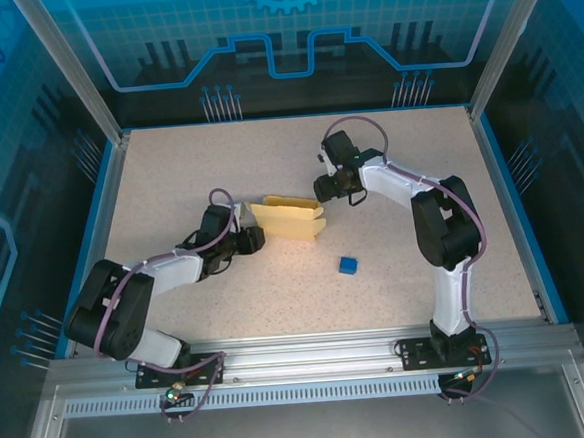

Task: Fold the paper box

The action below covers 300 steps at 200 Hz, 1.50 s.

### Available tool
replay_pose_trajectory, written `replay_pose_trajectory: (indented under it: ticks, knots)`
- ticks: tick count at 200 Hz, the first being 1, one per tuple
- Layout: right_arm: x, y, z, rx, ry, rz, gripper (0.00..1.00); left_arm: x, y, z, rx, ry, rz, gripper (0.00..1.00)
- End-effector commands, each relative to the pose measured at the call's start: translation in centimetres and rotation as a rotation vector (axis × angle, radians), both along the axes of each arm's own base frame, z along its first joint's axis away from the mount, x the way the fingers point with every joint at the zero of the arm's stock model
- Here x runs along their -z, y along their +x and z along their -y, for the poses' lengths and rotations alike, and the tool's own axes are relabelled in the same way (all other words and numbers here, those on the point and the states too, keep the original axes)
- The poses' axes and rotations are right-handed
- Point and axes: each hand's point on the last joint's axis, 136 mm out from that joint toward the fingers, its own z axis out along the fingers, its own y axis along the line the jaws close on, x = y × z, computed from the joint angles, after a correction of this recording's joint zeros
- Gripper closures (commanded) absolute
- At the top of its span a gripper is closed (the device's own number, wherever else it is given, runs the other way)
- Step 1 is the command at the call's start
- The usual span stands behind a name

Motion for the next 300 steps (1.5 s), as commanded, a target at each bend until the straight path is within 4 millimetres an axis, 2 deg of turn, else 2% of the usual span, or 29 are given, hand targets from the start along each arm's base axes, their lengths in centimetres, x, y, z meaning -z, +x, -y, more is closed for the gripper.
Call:
replay_pose_trajectory:
  ticks: [1, 57, 79, 109, 154, 197, 244, 268, 300]
  knots:
    - [-0.4, 0.6, 0.9, 0.011, -0.011, 0.017, 0.35, -0.5, 1.4, 0.2, -0.038, -0.03, 0.058, 0.47]
    - [-1.0, 0.3, 2.9, 0.044, -0.02, 0.029, 0.36, -1.1, 5.2, 0.6, -0.077, -0.009, 0.116, 0.47]
    - [-1.0, 0.0, 3.6, 0.053, -0.018, 0.025, 0.35, -1.6, 6.9, 1.3, -0.066, -0.009, 0.129, 0.47]
    - [-0.5, -0.3, 3.8, 0.057, -0.026, 0.009, 0.36, -1.4, 8.9, 2.4, -0.049, -0.015, 0.119, 0.47]
    - [0.0, -0.7, 5.5, 0.078, -0.083, -0.014, 0.36, -1.1, 10.4, 3.4, -0.024, -0.014, 0.102, 0.47]
    - [1.2, -3.1, 5.9, 0.066, -0.106, -0.063, 0.36, -0.9, 11.5, 4.6, 0.006, -0.032, 0.092, 0.47]
    - [2.2, -5.3, 5.7, 0.044, -0.114, -0.088, 0.36, -1.0, 12.7, 6.4, 0.047, -0.052, 0.084, 0.47]
    - [2.0, -5.9, 4.4, 0.016, -0.087, -0.082, 0.36, -1.0, 13.2, 7.2, 0.065, -0.061, 0.08, 0.47]
    - [2.1, -6.3, 2.8, -0.001, -0.066, -0.067, 0.36, -1.6, 13.9, 7.3, 0.066, -0.051, 0.09, 0.47]
